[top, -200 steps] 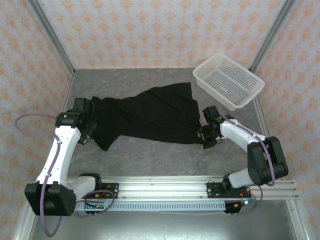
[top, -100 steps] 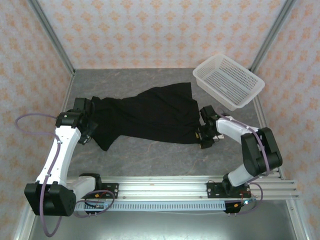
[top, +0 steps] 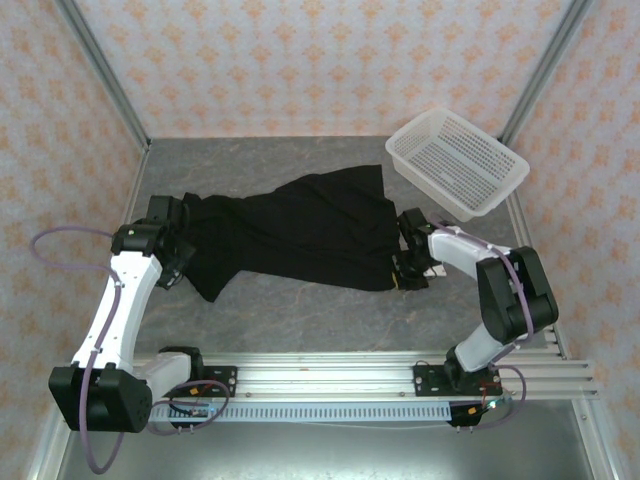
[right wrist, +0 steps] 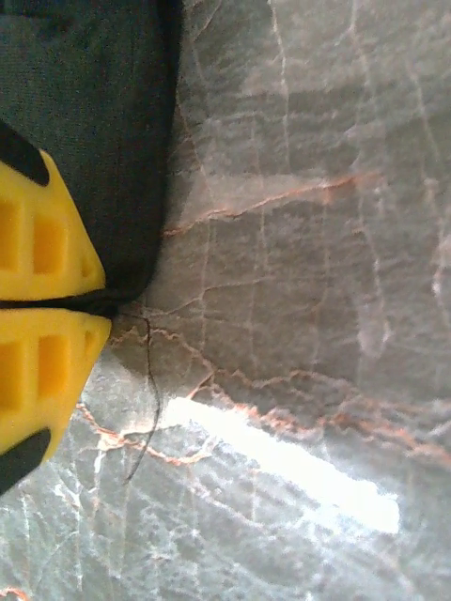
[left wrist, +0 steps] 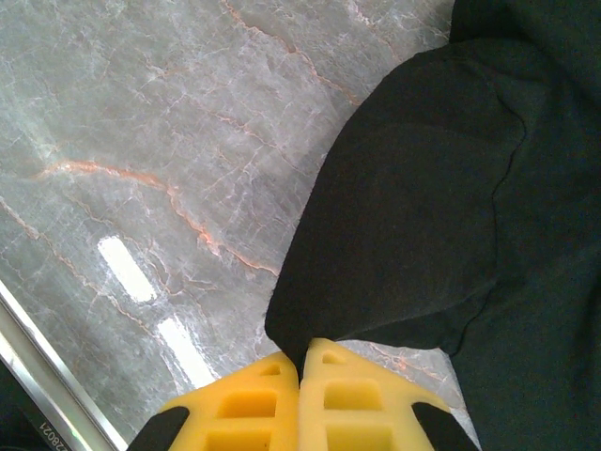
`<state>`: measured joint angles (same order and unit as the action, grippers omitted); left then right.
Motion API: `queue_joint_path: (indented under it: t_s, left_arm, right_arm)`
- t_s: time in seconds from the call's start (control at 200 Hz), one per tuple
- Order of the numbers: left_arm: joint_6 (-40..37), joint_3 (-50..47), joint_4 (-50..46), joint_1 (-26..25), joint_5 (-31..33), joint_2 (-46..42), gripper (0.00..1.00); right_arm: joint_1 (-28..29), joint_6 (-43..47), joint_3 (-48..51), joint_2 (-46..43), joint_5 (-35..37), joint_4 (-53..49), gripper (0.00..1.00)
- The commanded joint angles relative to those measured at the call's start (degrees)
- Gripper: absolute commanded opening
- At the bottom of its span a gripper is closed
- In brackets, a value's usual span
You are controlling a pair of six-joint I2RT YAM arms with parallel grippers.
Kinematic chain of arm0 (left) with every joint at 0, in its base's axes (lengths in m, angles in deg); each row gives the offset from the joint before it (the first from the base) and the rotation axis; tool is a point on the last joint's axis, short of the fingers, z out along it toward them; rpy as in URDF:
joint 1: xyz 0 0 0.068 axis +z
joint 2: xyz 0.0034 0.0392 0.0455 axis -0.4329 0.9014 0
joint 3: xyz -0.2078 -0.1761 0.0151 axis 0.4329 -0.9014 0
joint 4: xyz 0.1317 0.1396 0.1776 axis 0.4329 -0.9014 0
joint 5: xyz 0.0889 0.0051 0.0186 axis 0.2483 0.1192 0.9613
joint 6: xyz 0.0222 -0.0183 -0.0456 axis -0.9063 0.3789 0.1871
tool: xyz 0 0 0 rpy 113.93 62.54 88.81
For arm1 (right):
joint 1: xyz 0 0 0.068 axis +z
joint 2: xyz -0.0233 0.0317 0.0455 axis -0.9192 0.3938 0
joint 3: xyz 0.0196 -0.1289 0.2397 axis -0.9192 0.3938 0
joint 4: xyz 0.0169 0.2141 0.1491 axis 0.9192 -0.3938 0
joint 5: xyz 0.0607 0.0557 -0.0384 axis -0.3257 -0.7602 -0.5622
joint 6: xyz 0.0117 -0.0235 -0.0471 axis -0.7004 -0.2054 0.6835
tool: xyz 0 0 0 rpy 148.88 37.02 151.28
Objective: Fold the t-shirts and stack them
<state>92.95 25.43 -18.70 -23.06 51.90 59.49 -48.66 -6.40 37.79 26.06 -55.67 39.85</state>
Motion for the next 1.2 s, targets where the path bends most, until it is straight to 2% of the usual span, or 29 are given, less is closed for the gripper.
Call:
queue_joint_path:
  t_s: [0.0, 0.14, 0.42, 0.706, 0.846, 0.981, 1.096, 1.191]
  left_arm:
    - [0.24, -0.21, 1.31, -0.39, -0.16, -0.65, 0.0]
    - [-1.77, 4.47, 2.8, -0.39, 0.92, -0.1, 0.0]
    - [-3.51, 22.34, 2.21, -0.39, 6.3, -1.01, 0.0]
    - [-5.52, 29.13, 6.53, -0.39, 11.81, -15.92, 0.0]
    - [-8.9, 40.9, 6.64, -0.39, 12.28, -13.53, 0.0]
    - [-7.7, 48.35, 4.05, -0.39, 11.01, -5.8, 0.0]
    - [-3.65, 45.02, 5.21, -0.38, 8.94, -0.52, 0.0]
    - [-3.33, 43.63, 8.38, 0.17, 5.94, 5.11, 0.0]
  right_arm:
    - [0.34, 3.77, -2.67, -0.22, 5.89, 5.03, 0.0]
    - [0.31, 11.98, -11.75, -2.3, 8.62, 3.89, 0.0]
    - [0.16, 31.08, -31.38, -7.24, 14.64, 1.32, 0.0]
    - [0.14, 42.02, -32.37, -23.98, 14.68, 7.16, 0.0]
    - [0.17, 43.18, -35.78, -28.98, 14.82, 5.33, 0.0]
    - [0.17, 41.75, -40.06, -25.7, 13.37, 4.59, 0.0]
    - [-0.7, 39.05, -42.47, -17.22, 8.51, 6.12, 0.0]
    - [-1.26, 36.56, -43.37, -9.8, 4.03, 10.51, 0.0]
